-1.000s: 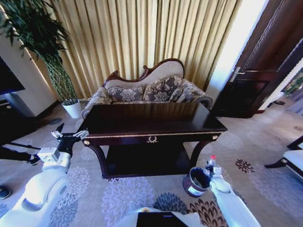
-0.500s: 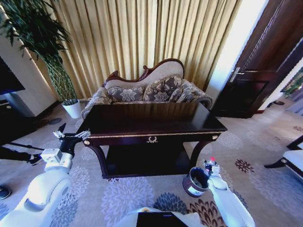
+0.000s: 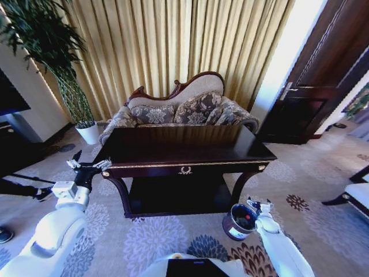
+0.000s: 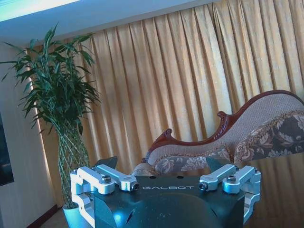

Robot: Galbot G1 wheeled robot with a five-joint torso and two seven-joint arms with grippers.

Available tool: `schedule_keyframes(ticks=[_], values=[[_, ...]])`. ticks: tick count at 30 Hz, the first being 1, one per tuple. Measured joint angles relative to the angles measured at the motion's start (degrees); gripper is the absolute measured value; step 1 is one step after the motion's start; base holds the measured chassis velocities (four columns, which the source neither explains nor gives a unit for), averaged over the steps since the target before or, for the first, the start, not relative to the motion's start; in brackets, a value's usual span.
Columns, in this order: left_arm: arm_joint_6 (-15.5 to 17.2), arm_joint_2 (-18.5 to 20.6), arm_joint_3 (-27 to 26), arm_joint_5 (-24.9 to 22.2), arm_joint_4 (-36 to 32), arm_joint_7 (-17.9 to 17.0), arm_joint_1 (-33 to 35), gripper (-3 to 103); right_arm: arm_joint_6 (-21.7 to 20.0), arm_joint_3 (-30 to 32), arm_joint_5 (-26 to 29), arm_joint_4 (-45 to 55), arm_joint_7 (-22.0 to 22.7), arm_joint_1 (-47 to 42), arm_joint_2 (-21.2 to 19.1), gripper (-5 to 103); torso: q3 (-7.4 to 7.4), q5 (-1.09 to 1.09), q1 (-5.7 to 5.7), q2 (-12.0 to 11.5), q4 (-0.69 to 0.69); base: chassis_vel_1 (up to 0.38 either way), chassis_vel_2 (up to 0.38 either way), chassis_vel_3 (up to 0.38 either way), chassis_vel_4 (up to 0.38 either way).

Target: Move to the front of the table and place the trash on the table into the trash bin.

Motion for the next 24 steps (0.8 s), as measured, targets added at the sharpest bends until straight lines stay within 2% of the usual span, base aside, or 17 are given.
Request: schedule_keyframes(ticks=[6, 9, 11, 13, 15, 18, 20, 24], values=[[0.0, -0.1, 0.1, 0.2, 0.1, 0.0, 0.0, 100, -0.4, 0.2, 2.1, 2.6, 0.0, -1.2, -0.3, 100, 0.0, 0.01, 0.0, 0.0, 0.0, 0.0, 0.0, 0.0, 0.0], [0.0, -0.2, -0.1, 0.2, 0.2, 0.0, 0.0, 100, -3.4, 0.8, 7.0, 10.4, 0.0, -3.8, -1.3, 100, 0.0, 0.0, 0.0, 0.0, 0.0, 0.0, 0.0, 0.0, 0.0], [0.0, -0.2, -0.1, 0.2, 0.2, 0.0, 0.0, 100, -4.1, 1.0, 7.8, 11.9, 0.0, -4.3, -1.6, 100, 0.0, 0.01, 0.0, 0.0, 0.01, 0.0, 0.0, 0.0, 0.0], [0.0, -0.2, -0.2, 0.1, 0.2, 0.0, -0.3, 100, -6.4, 2.4, 10.0, 19.4, -0.1, -6.9, -2.9, 100, 0.0, -0.02, 0.0, 0.0, 0.02, 0.0, 0.0, 0.0, 0.0], [0.0, -0.2, -0.2, 0.0, 0.2, 0.0, -0.3, 100, -6.5, 2.7, 10.0, 20.7, -0.2, -7.5, -3.2, 100, 0.0, -0.03, 0.0, 0.0, 0.01, 0.0, 0.0, 0.0, 0.0], [0.1, -0.3, -0.6, -0.2, -0.2, 0.1, -0.5, 100, -6.8, 6.0, 12.7, 31.9, -1.1, -13.0, -4.3, 100, 0.0, -0.01, 0.0, 0.0, 0.0, 0.0, 0.0, 0.0, 0.0], [0.1, -0.4, -0.6, -0.3, -0.2, 0.1, -0.5, 100, -6.8, 6.8, 13.3, 34.3, -1.3, -14.5, -4.3, 100, 0.0, -0.01, 0.0, 0.0, 0.01, 0.0, 0.0, 0.0, 0.0], [0.4, -0.8, -0.2, -0.3, 0.0, 0.0, -0.9, 100, -6.9, 9.3, 14.7, 46.7, -3.2, -22.3, -3.2, 100, -0.01, -0.01, 0.0, 0.0, -0.02, 0.0, 0.0, 0.0, 0.0]])
